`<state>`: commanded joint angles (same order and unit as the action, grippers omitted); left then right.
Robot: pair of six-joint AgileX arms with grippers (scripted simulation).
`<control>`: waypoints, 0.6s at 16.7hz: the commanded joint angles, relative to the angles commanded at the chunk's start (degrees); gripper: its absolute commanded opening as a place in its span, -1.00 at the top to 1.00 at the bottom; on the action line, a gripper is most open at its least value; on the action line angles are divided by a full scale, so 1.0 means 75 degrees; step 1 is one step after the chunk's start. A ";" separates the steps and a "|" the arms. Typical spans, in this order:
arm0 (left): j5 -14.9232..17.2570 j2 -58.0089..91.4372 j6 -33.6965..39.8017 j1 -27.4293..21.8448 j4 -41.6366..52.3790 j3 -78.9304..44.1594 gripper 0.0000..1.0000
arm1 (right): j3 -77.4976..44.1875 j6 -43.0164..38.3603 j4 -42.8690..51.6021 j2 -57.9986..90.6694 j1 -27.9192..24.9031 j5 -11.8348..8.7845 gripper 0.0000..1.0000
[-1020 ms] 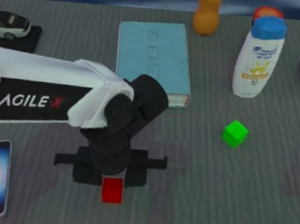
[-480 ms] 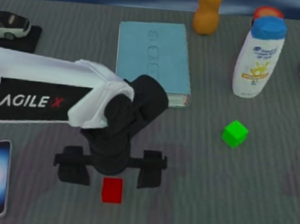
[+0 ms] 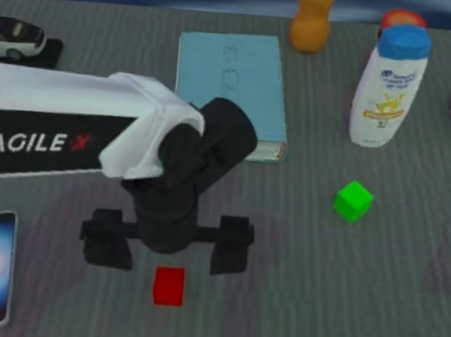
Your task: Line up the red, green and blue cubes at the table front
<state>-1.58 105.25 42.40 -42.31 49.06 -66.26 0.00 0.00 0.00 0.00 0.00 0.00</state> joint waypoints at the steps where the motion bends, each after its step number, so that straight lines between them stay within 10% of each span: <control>1: 0.0001 -0.0114 0.0017 0.0018 0.0346 -0.0171 -1.00 | 0.0000 0.0000 0.0000 0.0000 0.0000 0.0000 -1.00; 10: 0.0003 -0.0597 0.0033 0.0047 0.1459 -0.0813 -1.00 | 0.0000 0.0000 0.0000 0.0000 0.0000 0.0000 -1.00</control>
<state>-1.56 100.77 42.65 -41.95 60.00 -72.36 0.00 0.00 0.00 0.00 0.00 0.00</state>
